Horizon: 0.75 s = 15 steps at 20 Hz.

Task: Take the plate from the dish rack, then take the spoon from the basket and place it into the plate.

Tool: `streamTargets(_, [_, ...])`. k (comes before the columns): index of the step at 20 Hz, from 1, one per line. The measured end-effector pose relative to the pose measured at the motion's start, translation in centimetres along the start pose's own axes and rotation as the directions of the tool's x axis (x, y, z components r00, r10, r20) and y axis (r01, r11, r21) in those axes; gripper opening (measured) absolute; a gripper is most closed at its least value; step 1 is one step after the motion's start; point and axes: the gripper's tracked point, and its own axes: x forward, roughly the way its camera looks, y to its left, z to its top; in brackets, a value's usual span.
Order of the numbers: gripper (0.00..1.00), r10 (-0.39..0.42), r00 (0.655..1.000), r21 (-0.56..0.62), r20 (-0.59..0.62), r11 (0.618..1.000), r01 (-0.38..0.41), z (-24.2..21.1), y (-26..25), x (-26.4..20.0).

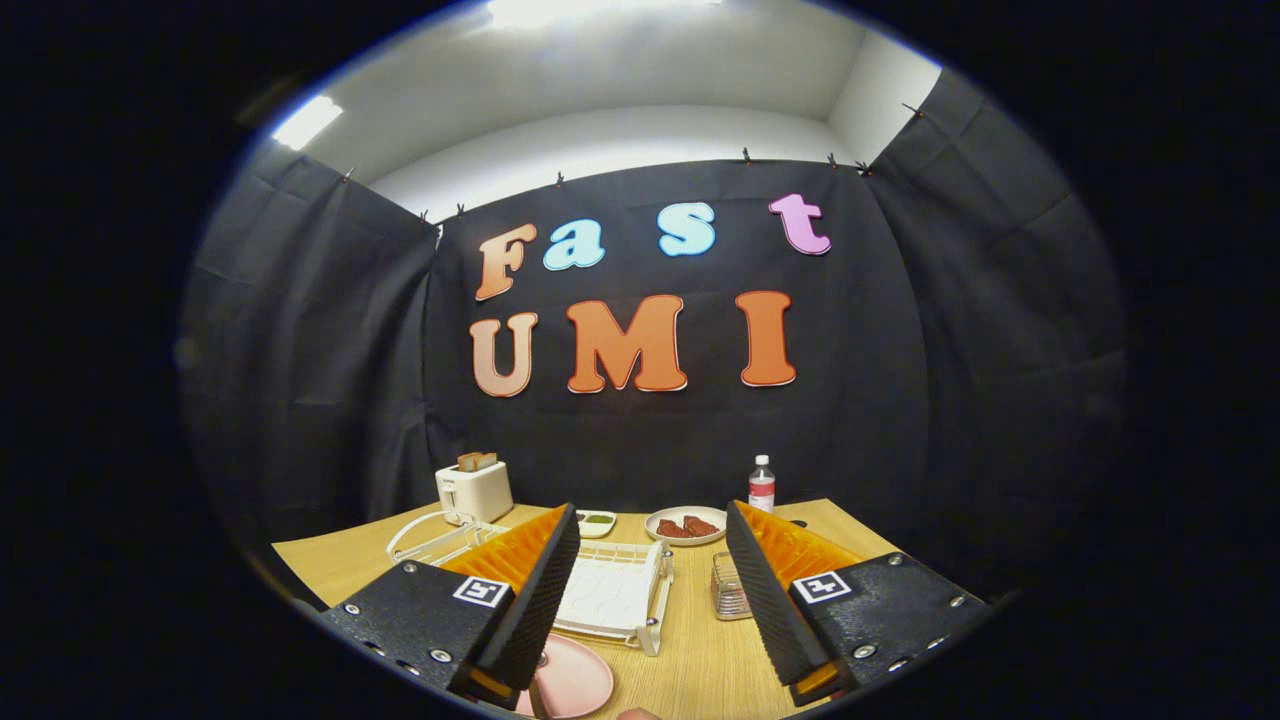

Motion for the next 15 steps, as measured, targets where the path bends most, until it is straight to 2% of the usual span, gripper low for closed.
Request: streamTargets(15, [0.88, -0.014, 0.999, -0.046, 0.032, 0.999, 0.016, 1.08, 0.67, 0.50])
